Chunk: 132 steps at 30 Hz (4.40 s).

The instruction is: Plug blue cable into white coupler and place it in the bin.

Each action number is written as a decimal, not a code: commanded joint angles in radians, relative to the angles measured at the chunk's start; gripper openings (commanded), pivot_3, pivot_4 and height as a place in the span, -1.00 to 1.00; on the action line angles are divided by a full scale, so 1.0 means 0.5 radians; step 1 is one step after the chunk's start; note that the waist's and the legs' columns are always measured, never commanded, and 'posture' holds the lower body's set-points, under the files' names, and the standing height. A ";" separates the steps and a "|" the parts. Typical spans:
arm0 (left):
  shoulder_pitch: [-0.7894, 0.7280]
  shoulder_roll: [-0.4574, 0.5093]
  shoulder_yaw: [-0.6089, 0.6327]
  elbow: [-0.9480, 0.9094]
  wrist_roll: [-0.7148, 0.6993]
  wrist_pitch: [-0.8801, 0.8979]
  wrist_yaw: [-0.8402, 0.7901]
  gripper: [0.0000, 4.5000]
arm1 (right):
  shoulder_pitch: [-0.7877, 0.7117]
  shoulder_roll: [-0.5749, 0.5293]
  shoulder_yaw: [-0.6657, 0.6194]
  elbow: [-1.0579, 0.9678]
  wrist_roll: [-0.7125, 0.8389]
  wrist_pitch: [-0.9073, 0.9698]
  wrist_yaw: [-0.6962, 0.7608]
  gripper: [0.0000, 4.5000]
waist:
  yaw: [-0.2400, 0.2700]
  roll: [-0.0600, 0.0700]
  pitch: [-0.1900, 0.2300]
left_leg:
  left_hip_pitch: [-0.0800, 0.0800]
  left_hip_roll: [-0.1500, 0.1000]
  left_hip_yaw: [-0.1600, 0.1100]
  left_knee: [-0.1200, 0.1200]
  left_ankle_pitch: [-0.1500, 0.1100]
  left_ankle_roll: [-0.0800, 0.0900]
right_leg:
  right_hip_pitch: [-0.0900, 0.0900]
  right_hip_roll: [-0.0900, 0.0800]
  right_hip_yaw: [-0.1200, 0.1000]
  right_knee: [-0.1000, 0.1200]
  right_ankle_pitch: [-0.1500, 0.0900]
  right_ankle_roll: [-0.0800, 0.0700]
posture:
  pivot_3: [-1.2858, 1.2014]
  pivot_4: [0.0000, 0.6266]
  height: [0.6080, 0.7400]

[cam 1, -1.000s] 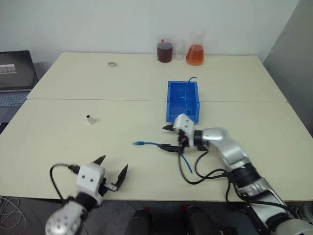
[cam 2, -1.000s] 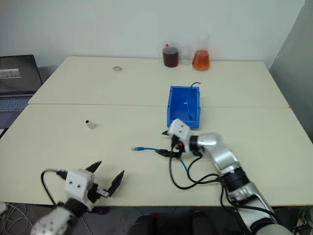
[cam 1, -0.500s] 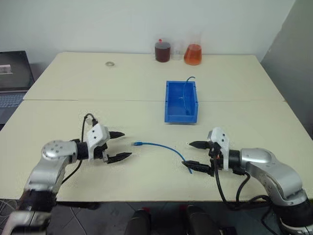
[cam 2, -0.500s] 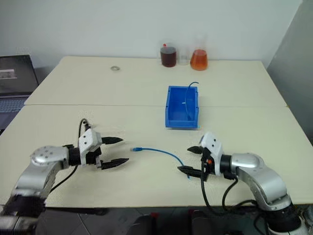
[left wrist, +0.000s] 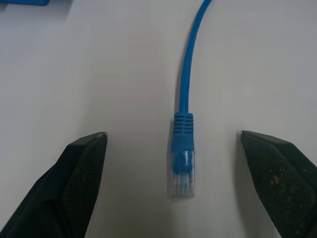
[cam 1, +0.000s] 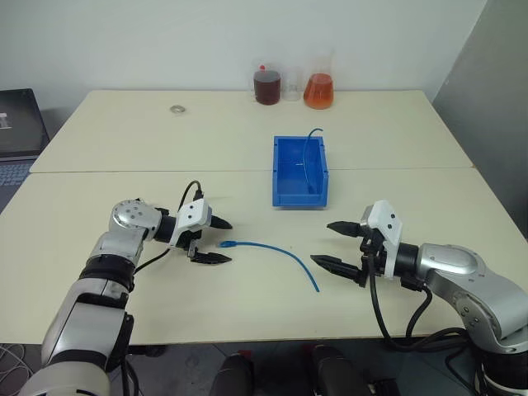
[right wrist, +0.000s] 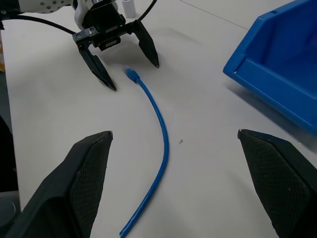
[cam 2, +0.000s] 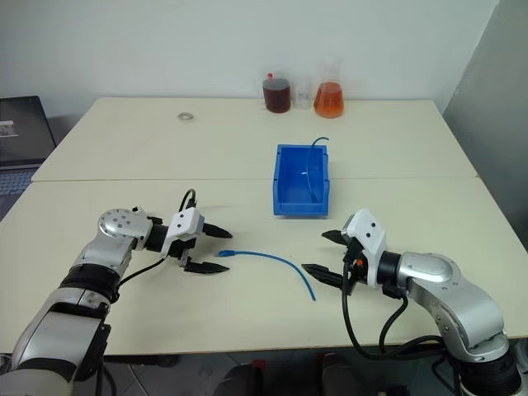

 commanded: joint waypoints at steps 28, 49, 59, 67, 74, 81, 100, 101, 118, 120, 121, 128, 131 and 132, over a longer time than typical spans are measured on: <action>0.255 0.048 0.140 -0.341 -0.106 0.173 -0.061 -0.89 | 0.013 -0.074 0.043 0.034 0.009 -0.134 -0.055 0.93 | -0.005 0.000 -0.002 | 0.005 0.000 -0.001 0.001 0.001 0.001 | 0.002 0.000 0.000 0.006 0.000 0.001 | 0.03 -0.52 1.00; 0.361 -0.298 0.820 -1.943 -1.601 2.962 1.032 -0.89 | -0.178 0.294 -0.344 0.002 1.198 0.404 -0.685 0.93 | 0.000 -0.002 -0.001 | 0.002 0.000 -0.004 0.002 0.001 0.001 | 0.003 -0.002 -0.002 0.003 0.000 0.001 | 0.03 -0.52 1.00; 0.424 -0.392 0.880 -2.124 -1.949 3.246 1.266 -0.89 | -0.317 0.385 -0.262 0.225 1.170 0.341 -0.701 0.93 | 0.000 -0.001 -0.001 | 0.001 0.000 -0.002 0.001 0.001 0.000 | 0.002 -0.004 0.000 0.002 0.000 0.000 | 0.03 -0.52 1.00; 0.404 -0.315 0.748 -2.098 -1.935 3.183 1.158 -0.89 | -0.579 0.377 -0.262 0.434 1.440 0.484 -0.606 0.93 | -0.001 -0.001 -0.001 | 0.002 -0.001 -0.002 0.001 0.001 0.000 | 0.001 -0.004 0.000 0.002 0.000 0.000 | 0.03 -0.52 1.00; 0.395 -0.304 0.697 -2.087 -1.954 3.157 1.110 -0.89 | -0.699 0.398 -0.283 0.637 1.894 0.654 -0.698 0.93 | 0.000 -0.001 -0.001 | 0.001 -0.001 -0.001 0.000 0.001 0.000 | 0.001 -0.004 0.001 0.001 0.000 0.000 | 0.03 -0.52 1.00; 0.349 -0.305 0.675 -2.062 -1.958 3.163 1.080 -0.89 | -0.715 0.346 -0.202 0.717 1.927 0.705 -0.654 0.93 | 0.000 -0.001 -0.001 | 0.001 -0.001 -0.001 0.001 0.001 0.000 | 0.001 -0.004 0.000 0.001 0.000 0.000 | 0.03 -0.52 1.00; 0.396 -0.249 0.705 -2.103 -2.032 3.194 1.120 -0.89 | -0.751 0.272 -0.204 0.819 1.688 0.655 -0.442 0.51 | -0.001 -0.001 -0.001 | 0.000 -0.001 -0.001 0.000 0.001 0.000 | 0.000 -0.004 0.000 0.000 0.000 0.000 | 0.03 -0.52 1.00; 0.396 -0.248 0.707 -2.101 -2.033 3.193 1.121 -0.89 | -0.746 0.261 -0.202 0.810 1.679 0.655 -0.435 0.51 | -0.001 -0.001 -0.001 | 0.000 -0.001 -0.001 0.000 0.001 0.000 | 0.000 -0.004 0.000 0.000 0.000 0.000 | 0.03 -0.52 1.00; 0.393 -0.217 0.660 -2.098 -1.990 3.116 1.101 -0.89 | -0.702 0.363 -0.212 0.814 1.654 0.600 -0.538 0.02 | -0.001 -0.001 -0.001 | -0.001 -0.001 -0.001 0.000 0.001 0.000 | 0.000 -0.004 0.001 -0.001 0.000 0.001 | 0.03 -0.52 1.00; 0.398 -0.212 0.659 -2.099 -1.988 3.114 1.099 -0.89 | -0.698 0.375 -0.209 0.806 1.652 0.599 -0.539 -0.17 | -0.001 -0.001 -0.001 | -0.001 -0.001 -0.001 0.000 0.001 0.000 | 0.000 -0.004 0.000 -0.001 0.000 0.001 | 0.03 -0.52 1.00; 0.399 -0.210 0.658 -2.099 -1.988 3.113 1.099 -0.89 | -0.696 0.381 -0.205 0.799 1.648 0.596 -0.540 -0.25 | -0.001 -0.001 -0.001 | -0.001 -0.001 -0.001 -0.001 0.001 0.000 | 0.000 -0.004 0.000 -0.001 0.000 0.001 | 0.03 -0.52 1.00; 0.410 -0.213 0.663 -2.109 -2.002 3.118 1.112 -0.89 | -0.700 0.401 -0.203 0.800 1.656 0.597 -0.547 -0.90 | -0.001 -0.001 -0.001 | -0.001 -0.001 -0.001 -0.001 0.001 0.000 | -0.001 -0.004 0.001 -0.001 0.000 0.001 | 0.03 -0.52 1.00; 0.426 -0.214 0.661 -2.124 -2.000 3.113 1.116 -0.89 | -0.705 0.384 -0.206 0.803 1.654 0.605 -0.532 -0.96 | -0.001 -0.001 -0.001 | -0.001 -0.001 -0.001 -0.001 0.001 0.000 | -0.001 -0.004 0.001 -0.001 0.000 0.001 | 0.03 -0.52 1.00; 0.430 -0.213 0.660 -2.128 -1.999 3.111 1.116 -0.89 | -0.706 0.379 -0.207 0.803 1.656 0.609 -0.528 -0.96 | -0.001 -0.001 -0.001 | -0.001 -0.001 -0.001 -0.001 0.001 0.000 | -0.001 -0.004 0.001 -0.001 0.000 0.001 | 0.03 -0.52 1.00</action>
